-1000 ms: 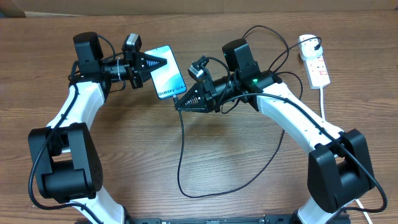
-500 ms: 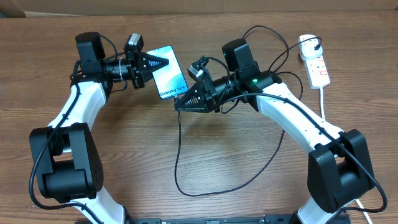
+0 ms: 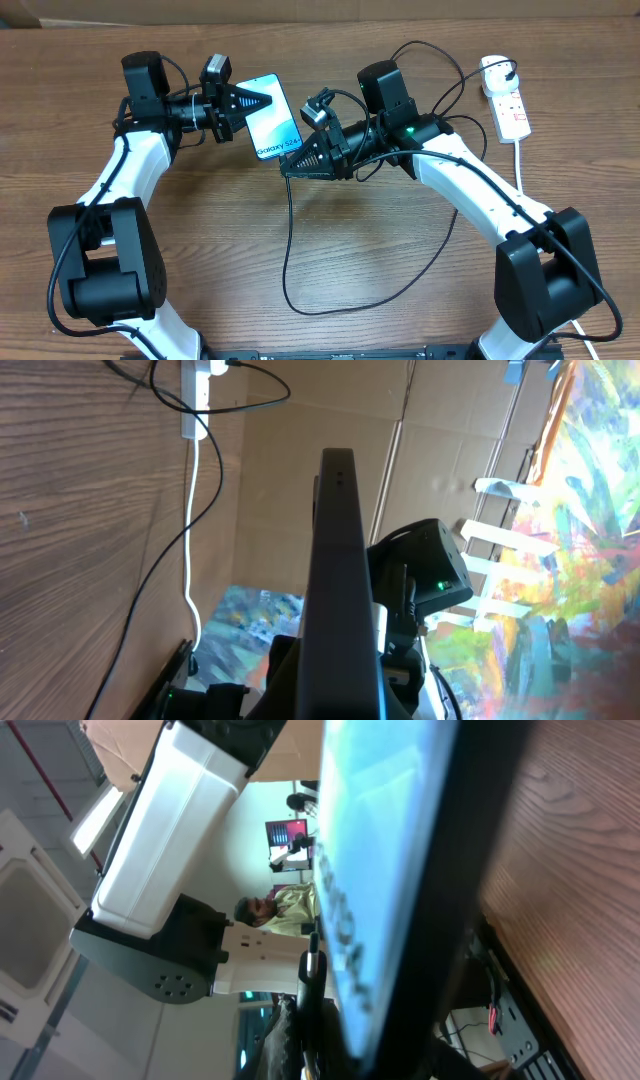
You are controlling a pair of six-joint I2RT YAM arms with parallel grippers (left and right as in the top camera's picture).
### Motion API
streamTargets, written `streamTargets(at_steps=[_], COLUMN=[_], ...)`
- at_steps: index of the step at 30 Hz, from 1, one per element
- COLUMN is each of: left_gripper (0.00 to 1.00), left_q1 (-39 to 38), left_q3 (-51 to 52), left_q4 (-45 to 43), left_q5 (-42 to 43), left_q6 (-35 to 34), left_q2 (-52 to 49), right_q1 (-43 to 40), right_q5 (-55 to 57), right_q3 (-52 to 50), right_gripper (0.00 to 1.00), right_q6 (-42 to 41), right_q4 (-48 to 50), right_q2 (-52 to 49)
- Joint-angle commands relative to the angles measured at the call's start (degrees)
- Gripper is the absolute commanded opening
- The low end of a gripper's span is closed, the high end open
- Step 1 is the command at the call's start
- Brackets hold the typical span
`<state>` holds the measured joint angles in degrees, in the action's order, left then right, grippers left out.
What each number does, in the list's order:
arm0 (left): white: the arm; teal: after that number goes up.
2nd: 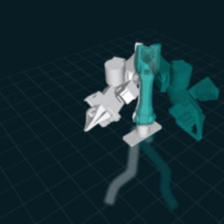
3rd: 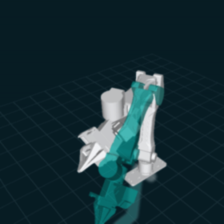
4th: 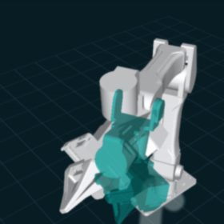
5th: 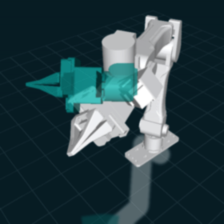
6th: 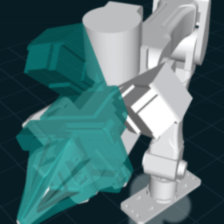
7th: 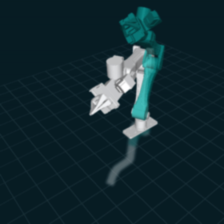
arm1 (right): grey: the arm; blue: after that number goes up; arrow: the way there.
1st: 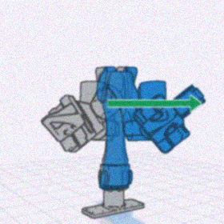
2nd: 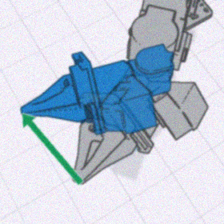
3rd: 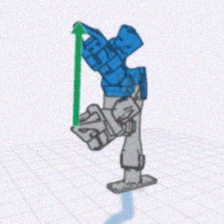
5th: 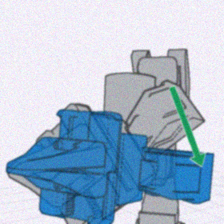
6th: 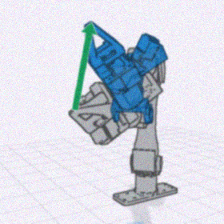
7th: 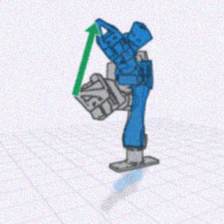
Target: Plug charger to phone and switch on socket
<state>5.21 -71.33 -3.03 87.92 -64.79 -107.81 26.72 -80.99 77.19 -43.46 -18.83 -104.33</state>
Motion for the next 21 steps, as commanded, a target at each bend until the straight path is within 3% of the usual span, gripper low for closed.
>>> streamTargets(at_steps=[1, 21], left_gripper=[0.04, 0.04], left_q1=[-0.7, -0.7], left_q3=[-1.5, -1.5], left_q4=[-0.3, -0.3], left_q5=[2.6, 2.6], left_q6=[0.1, 0.1], left_q2=[0.2, 0.2], right_q1=[-0.1, -0.2], right_q5=[-1.5, 1.2], right_q3=[-0.1, -0.1], right_gripper=[0.04, 0.04], right_q6=[0.4, 4.3], right_q4=[-0.1, -5.6], right_q2=[0.5, 0.5])
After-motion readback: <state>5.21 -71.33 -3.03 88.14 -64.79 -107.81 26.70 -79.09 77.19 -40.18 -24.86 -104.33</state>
